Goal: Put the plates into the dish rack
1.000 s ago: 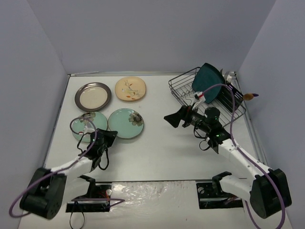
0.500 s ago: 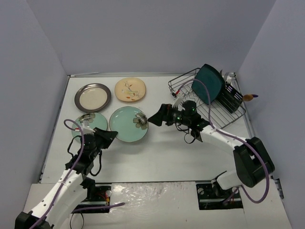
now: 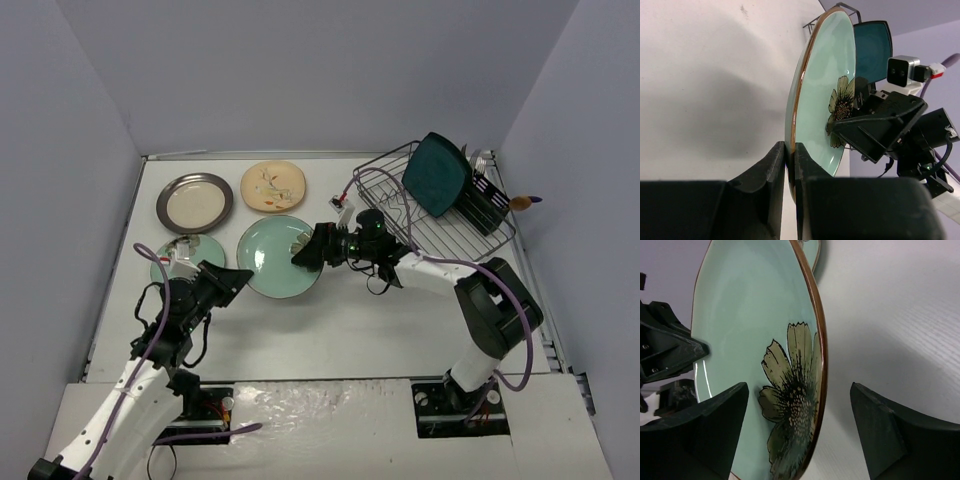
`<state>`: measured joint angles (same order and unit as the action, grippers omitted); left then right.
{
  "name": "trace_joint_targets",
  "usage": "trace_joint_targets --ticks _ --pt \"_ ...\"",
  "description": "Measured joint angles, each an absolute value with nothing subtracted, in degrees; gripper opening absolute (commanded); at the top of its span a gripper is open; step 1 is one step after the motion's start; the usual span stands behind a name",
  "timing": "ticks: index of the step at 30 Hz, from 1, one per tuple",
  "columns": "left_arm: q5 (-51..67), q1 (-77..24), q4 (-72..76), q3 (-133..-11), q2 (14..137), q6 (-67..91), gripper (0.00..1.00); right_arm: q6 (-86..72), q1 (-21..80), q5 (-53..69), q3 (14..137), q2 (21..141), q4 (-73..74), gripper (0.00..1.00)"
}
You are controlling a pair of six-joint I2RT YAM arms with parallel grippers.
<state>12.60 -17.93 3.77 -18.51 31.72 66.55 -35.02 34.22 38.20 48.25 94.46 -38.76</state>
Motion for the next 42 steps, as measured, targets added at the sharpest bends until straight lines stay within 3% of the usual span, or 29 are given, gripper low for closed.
trace_joint_targets --ticks 10,13,16,20,23,29,37,42 --pt "13.55 -17.83 3.56 -18.63 32.02 64.86 0.0 -37.18 34.03 40.91 48.36 92.78 -40.63 0.05" --pt "13.96 -17.72 5.3 -18.2 32.21 65.17 0.0 -37.05 33.61 41.32 48.35 90.1 -39.99 0.0" --pt "14.58 -17.78 7.51 -18.17 32.34 65.19 0.06 -36.28 33.15 41.16 48.27 87.87 -38.98 0.0" --pt "15.18 -18.07 7.83 -18.31 33.07 64.85 0.47 -33.32 32.92 39.94 48.21 84.32 -35.21 0.0" --pt "13.92 -18.09 4.01 -19.84 33.94 62.87 0.71 -27.16 32.5 36.21 48.43 80.74 -28.85 0.0" --pt "8.76 -18.09 -9.47 -29.73 34.62 56.0 0.96 -13.82 29.91 25.62 52.02 76.12 -13.93 0.0" --pt "-4.94 -18.05 -32.61 -49.46 40.45 40.59 0.97 3.13 23.24 8.69 60.45 71.26 -1.73 0.0" --pt "-11.03 -17.94 -40.19 -53.86 43.43 32.47 0.97 14.26 18.95 -0.42 67.94 71.43 -0.91 0.0"
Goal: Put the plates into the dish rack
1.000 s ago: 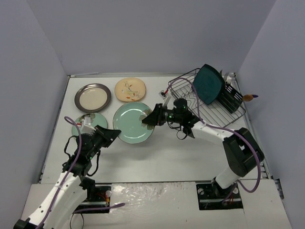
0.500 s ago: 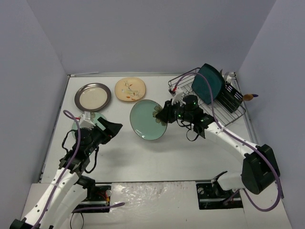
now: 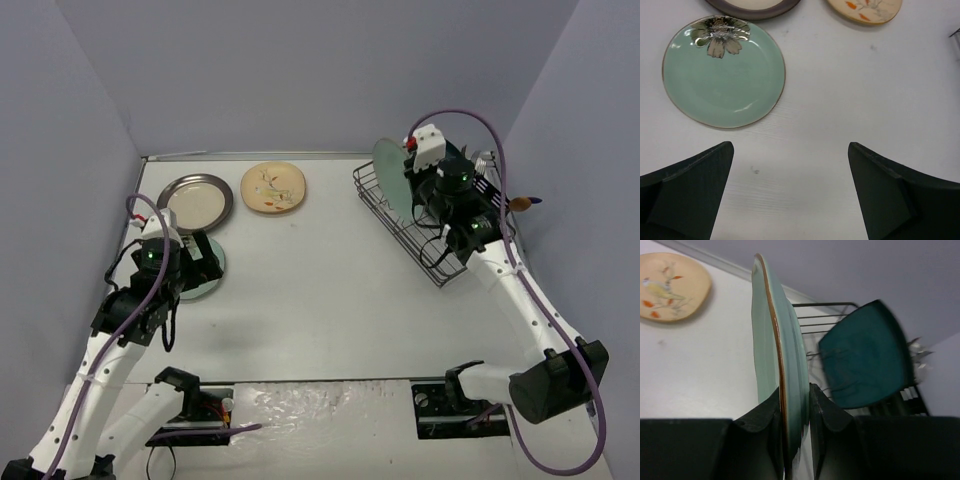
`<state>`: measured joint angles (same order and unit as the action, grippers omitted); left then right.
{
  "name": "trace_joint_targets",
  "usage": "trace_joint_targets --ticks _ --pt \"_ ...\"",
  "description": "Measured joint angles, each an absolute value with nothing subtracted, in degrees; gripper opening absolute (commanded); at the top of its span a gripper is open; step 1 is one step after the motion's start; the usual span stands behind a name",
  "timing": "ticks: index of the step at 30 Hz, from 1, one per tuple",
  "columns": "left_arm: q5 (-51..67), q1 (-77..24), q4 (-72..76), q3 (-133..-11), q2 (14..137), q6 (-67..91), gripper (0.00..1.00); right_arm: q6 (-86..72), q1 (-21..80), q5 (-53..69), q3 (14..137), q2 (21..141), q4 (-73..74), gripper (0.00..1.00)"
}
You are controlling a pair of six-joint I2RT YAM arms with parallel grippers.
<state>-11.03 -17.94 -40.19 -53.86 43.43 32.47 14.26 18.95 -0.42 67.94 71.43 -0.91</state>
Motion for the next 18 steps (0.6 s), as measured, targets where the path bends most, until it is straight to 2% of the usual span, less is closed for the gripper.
trace_joint_targets --ticks 6,18 --pt "-13.7 -17.91 -42.52 -52.52 43.96 26.43 0.97 26.05 12.51 -3.06 73.79 76.06 -3.14 0.0" --pt "-19.14 -16.5 -43.86 -49.67 41.83 24.17 0.97 34.9 2.17 8.44 77.5 92.59 -2.93 0.0"
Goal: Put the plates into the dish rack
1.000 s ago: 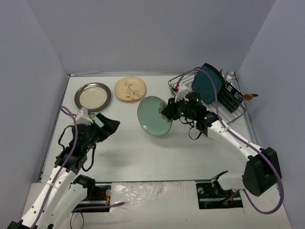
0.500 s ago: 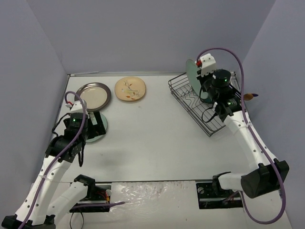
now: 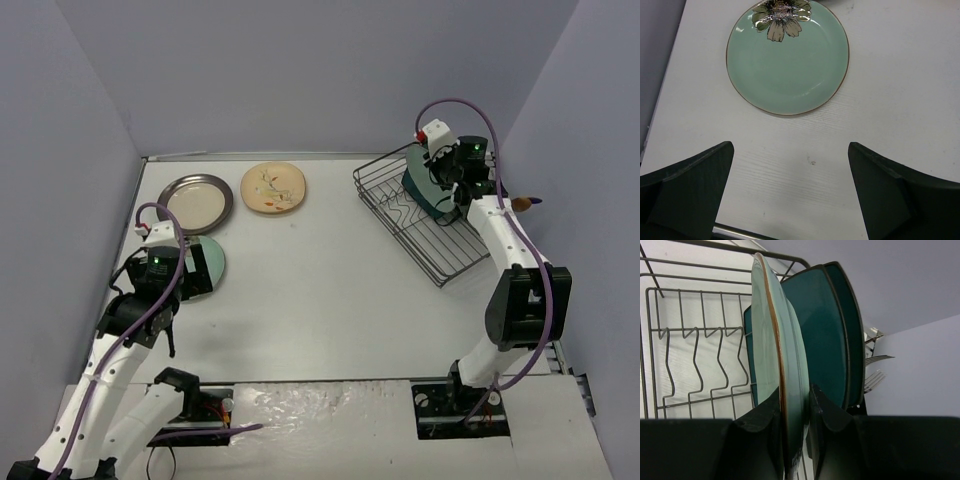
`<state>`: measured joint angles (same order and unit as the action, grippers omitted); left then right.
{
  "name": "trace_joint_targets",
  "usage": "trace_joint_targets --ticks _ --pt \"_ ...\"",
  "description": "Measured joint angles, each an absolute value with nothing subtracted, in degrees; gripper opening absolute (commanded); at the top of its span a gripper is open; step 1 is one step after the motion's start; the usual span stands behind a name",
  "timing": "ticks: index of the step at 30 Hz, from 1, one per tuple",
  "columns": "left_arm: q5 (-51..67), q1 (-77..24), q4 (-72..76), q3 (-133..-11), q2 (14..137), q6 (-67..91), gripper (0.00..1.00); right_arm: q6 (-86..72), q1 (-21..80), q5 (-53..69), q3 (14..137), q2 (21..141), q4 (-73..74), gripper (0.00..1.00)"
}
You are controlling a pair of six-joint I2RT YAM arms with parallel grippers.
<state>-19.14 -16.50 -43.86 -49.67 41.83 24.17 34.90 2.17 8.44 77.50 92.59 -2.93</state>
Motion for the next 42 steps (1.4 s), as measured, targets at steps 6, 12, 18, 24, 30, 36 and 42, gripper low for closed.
trace_joint_targets --ticks 6,12,18,24,30,36,42 --pt "-19.64 -15.19 -43.94 -49.67 43.05 24.06 0.97 35.44 1.47 11.54 78.75 95.64 -3.07 0.0" --pt "-19.64 -14.43 -43.94 -49.67 43.29 24.05 0.97 34.71 1.4 13.06 80.71 100.41 -5.55 0.0" --pt "-19.64 -14.19 -43.94 -49.67 43.37 24.05 0.97 32.73 1.15 14.18 80.73 103.97 -6.17 0.03" --pt "-19.61 -13.98 -43.97 -49.67 43.77 24.05 0.97 30.88 0.96 14.2 80.73 104.68 -6.41 0.17" --pt "-19.55 -13.46 -43.99 -49.67 43.93 24.05 0.97 28.17 0.67 14.02 81.06 104.68 -9.56 0.51" --pt "-19.4 -13.43 -43.99 -49.67 43.79 24.05 0.97 26.03 0.63 13.29 81.33 104.27 -11.86 0.75" --pt "-19.31 -13.43 -44.02 -49.67 43.59 24.2 0.97 21.83 0.42 13.79 80.9 98.38 -11.43 0.96"
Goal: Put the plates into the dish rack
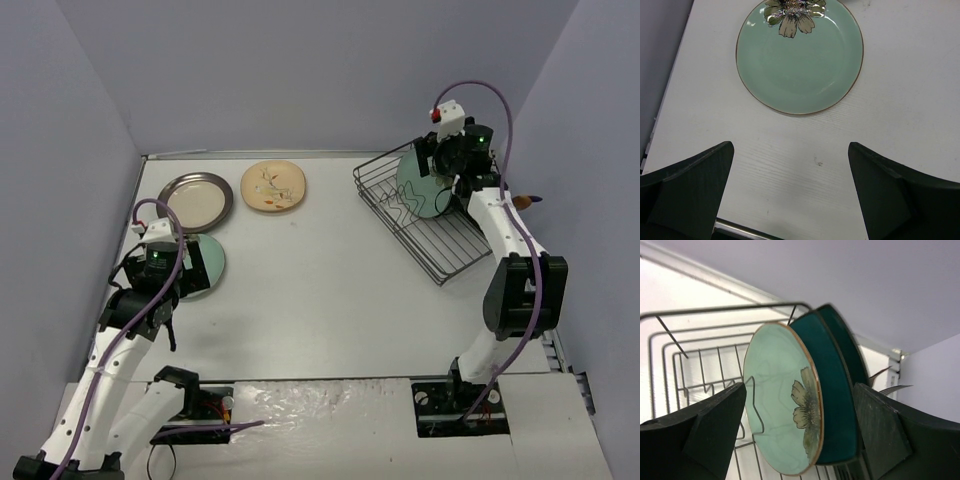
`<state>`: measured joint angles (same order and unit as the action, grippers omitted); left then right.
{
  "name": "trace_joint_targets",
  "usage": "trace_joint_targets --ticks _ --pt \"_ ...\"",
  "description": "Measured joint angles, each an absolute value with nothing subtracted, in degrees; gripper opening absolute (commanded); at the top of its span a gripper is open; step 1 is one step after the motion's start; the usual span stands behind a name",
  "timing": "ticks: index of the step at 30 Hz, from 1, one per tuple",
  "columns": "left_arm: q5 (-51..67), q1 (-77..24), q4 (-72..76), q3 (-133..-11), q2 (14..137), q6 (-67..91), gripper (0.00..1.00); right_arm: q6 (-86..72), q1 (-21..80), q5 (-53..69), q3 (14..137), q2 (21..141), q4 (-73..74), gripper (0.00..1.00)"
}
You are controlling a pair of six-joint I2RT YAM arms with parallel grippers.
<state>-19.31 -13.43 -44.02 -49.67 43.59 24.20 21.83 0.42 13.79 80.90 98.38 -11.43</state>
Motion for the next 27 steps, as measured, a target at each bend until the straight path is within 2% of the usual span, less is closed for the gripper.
trace_joint_targets --ticks 3,7,12,18,23,27 --pt "-18.85 -13.43 -44.22 -49.67 43.24 25.9 0.97 16.03 0.77 15.04 77.69 90.96 -12.83 1.0" --pt "-18.31 -13.41 -44.17 -49.48 42.39 29.95 0.97 5.81 3.35 18.26 69.55 78.52 -17.73 1.0" --pt "-17.52 -12.58 -39.72 -44.27 40.19 37.38 0.97 -9.08 10.69 22.71 55.63 69.2 -30.27 1.0" --pt "-16.12 -10.43 -32.0 -31.11 36.73 49.2 0.97 -24.31 18.96 29.23 40.02 67.43 -40.76 1.0" --pt "-15.01 -6.58 -26.59 -23.31 35.73 58.27 0.97 -28.98 20.77 32.44 34.3 66.85 -43.21 1.0" --pt "-13.01 -1.57 -20.3 -17.55 34.62 65.41 0.92 -31.79 20.78 34.32 30.89 64.73 -46.82 1.0"
